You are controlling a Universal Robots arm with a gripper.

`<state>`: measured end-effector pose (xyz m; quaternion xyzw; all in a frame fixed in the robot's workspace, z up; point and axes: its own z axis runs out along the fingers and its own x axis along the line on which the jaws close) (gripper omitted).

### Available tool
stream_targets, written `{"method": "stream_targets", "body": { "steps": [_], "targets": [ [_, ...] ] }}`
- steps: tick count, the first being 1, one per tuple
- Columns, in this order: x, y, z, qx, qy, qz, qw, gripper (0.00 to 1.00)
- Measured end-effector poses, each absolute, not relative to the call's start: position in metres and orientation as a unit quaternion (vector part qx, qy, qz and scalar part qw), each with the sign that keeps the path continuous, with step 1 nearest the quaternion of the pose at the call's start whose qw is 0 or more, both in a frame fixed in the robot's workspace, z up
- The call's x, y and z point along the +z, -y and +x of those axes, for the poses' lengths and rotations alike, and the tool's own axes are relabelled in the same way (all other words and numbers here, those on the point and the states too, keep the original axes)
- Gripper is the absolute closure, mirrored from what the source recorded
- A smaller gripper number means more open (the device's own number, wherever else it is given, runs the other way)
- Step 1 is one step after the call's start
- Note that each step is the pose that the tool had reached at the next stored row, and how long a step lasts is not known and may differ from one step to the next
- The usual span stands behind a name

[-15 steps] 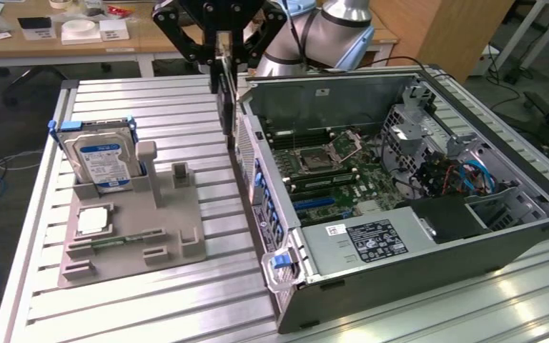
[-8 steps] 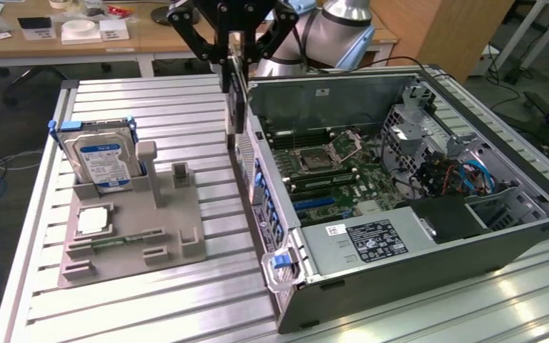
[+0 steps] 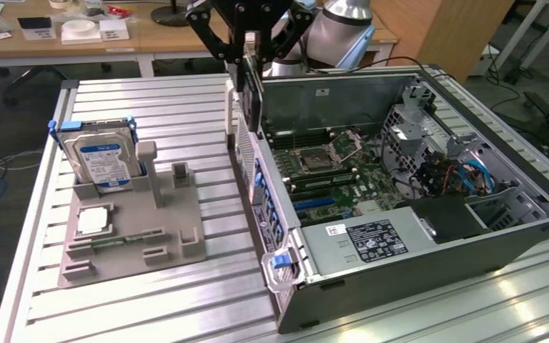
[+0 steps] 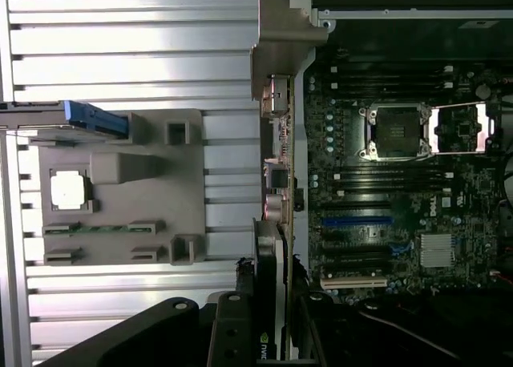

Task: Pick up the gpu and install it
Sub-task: 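Pick up the gpu and move the gpu toward the slot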

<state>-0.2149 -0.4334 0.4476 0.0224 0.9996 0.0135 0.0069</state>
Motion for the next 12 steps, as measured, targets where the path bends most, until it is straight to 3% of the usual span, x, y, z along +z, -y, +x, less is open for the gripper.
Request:
{"method": "stream_targets", "body": {
  "steps": [12],
  "targets": [
    [0.448,0.433,-0.192,0.013,-1.000,0.022,0.007,0.73]
  ]
}}
